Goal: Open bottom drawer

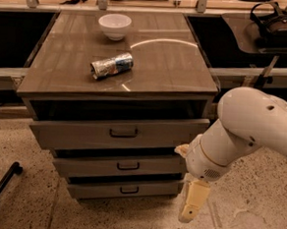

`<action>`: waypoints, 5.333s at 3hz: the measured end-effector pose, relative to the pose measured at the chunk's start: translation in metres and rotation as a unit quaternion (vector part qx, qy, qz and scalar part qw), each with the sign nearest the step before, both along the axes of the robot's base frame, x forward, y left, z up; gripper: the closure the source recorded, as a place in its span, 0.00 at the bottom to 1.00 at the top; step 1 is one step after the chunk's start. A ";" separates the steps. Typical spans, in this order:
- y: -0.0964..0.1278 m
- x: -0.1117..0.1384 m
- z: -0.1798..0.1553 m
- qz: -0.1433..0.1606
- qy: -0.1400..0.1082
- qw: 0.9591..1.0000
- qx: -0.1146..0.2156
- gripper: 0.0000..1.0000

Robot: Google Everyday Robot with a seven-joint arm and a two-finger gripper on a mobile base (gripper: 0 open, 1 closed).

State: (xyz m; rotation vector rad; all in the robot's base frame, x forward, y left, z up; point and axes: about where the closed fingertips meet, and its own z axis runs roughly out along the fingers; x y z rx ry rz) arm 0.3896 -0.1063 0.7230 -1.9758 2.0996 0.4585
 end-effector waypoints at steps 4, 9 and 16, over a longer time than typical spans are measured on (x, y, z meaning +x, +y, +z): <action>0.117 0.018 -0.165 0.011 0.049 0.986 0.162 0.00; 0.098 0.049 -0.322 -0.001 0.023 0.994 0.110 0.00; 0.060 0.120 -0.472 -0.005 -0.034 0.998 0.055 0.00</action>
Offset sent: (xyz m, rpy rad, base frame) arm 0.0249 0.0825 -0.1230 0.2494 0.0991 0.1066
